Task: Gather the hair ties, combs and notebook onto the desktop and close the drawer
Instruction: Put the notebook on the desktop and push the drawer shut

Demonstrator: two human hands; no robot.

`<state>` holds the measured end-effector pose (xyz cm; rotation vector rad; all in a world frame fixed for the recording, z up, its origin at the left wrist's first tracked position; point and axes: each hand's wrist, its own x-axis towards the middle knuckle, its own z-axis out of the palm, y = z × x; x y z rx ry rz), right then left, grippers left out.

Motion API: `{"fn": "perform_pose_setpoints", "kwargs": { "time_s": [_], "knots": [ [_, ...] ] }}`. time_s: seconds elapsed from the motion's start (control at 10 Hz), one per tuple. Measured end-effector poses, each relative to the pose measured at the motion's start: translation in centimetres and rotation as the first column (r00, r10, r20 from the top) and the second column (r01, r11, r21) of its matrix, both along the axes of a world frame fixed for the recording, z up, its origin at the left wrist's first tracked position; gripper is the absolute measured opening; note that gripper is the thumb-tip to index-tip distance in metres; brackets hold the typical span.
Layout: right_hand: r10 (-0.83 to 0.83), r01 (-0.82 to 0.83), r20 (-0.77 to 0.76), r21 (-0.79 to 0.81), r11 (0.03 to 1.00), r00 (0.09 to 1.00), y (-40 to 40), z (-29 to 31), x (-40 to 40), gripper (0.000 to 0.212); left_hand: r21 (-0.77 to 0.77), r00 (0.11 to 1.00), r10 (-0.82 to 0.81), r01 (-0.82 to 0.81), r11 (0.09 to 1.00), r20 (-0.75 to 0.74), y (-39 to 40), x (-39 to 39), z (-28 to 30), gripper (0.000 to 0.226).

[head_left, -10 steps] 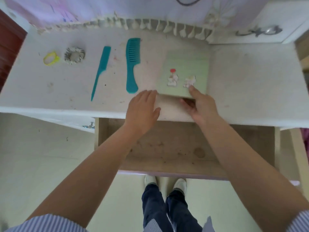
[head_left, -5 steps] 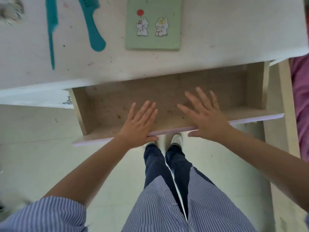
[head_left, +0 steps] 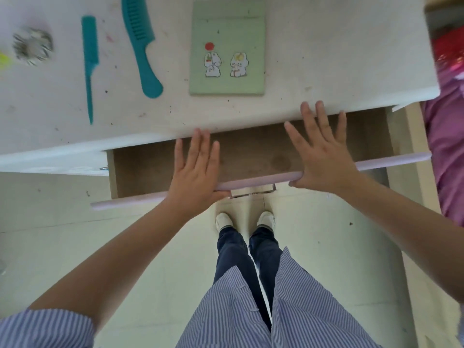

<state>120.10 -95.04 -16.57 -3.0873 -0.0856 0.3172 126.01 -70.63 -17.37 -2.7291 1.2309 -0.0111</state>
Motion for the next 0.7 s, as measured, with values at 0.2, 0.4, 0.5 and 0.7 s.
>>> {"fn": "perform_pose_setpoints", "kwargs": {
  "time_s": [0.2,0.4,0.5,0.7],
  "knots": [
    [-0.182,0.18,0.11,0.027,0.983,0.977,-0.6,0.4,5.8,0.093,-0.041,0.952,0.252,-0.263,0.964,-0.176,-2.9,5.0,1.4,0.076],
    [-0.241,0.23,0.153,0.087,0.969,0.958,-0.1,0.4,6.2,0.078,-0.217,0.941,0.226,-0.282,0.934,-0.253,-2.4,6.6,1.8,0.05],
    [-0.19,0.19,-0.018,0.174,0.966,0.982,-0.4,1.7,6.7,0.075,-0.275,0.909,0.304,-0.382,0.882,-0.286,-2.7,6.8,1.5,0.056],
    [-0.355,0.089,0.038,0.938,0.334,0.934,-3.0,11.0,7.0,0.02,-0.286,0.834,0.475,-0.545,0.788,-0.281,-3.8,5.9,0.2,0.064]
  ]
}}
